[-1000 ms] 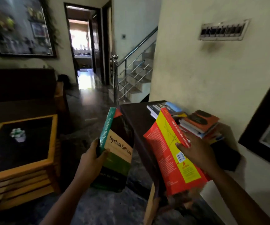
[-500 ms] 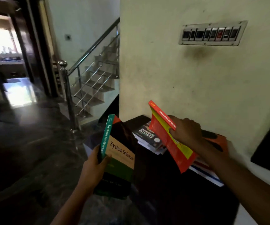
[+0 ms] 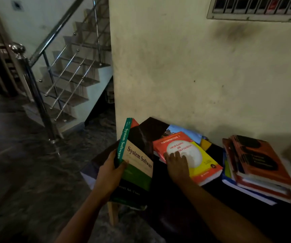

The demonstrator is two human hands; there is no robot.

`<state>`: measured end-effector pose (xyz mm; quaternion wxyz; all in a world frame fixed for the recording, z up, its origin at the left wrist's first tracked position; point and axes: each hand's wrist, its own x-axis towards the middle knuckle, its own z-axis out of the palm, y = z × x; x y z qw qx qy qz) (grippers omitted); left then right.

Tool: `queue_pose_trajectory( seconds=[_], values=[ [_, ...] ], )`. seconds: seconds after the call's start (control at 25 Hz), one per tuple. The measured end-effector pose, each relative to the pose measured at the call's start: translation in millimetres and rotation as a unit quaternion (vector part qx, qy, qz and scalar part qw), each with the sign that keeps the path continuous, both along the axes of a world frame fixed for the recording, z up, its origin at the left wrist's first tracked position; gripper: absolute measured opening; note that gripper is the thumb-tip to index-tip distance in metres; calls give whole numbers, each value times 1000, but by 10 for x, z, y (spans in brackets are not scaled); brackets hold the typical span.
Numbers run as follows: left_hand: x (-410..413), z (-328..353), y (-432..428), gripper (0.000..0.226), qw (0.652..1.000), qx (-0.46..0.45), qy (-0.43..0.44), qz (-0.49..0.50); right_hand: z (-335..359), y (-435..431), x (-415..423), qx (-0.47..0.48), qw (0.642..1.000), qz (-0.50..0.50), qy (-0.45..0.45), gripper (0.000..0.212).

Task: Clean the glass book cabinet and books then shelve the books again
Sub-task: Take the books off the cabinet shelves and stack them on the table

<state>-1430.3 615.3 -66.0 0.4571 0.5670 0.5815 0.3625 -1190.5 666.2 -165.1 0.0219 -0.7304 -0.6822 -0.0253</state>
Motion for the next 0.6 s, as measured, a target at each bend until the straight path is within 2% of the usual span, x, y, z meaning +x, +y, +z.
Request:
queue_pose_trajectory(
  seconds=[0.04,0.12,0.16,0.2,0.24,0.32,0.36,0.4,0.44,0.48,0.52,0.6],
  values=[
    [-25,-16,94,40,1000,-1,-1,-5,-118,15,-27,-10,999,-24,45,51],
    [-105,-79,340,40,1000,-7,-2,-22,-242,171,-127,6,996,-59,72,61],
    [-133,-88,422,40,999,-14,-6,-28,-231,252,-144,35,992,-70,96,61],
    [-162,-97,530,40,999,-20,-9,-37,-195,371,-159,26,988,-90,124,61],
    [-190,-117,628,39,999,-24,-12,-45,-154,459,-172,30,987,-113,113,61],
    [-247,-169,813,35,998,-37,-21,-55,-99,627,-229,59,992,-109,26,63],
    [-271,-187,906,33,997,-41,-23,-59,-81,698,-243,67,993,-100,20,61],
    [-292,-200,982,32,997,-45,-24,-65,-96,729,-233,90,989,-105,46,56],
    [-311,-214,1049,33,996,-49,-25,-70,-62,679,-238,114,979,-119,123,51],
    [-330,-223,1108,34,995,-53,-27,-77,-47,573,-267,167,945,-151,239,47],
    [-348,-239,1173,36,994,-60,-28,-86,-57,423,-313,252,884,-208,334,44],
    [-404,-275,1284,37,992,-67,-31,-99,-72,81,-488,392,699,-364,475,43]
  ],
)
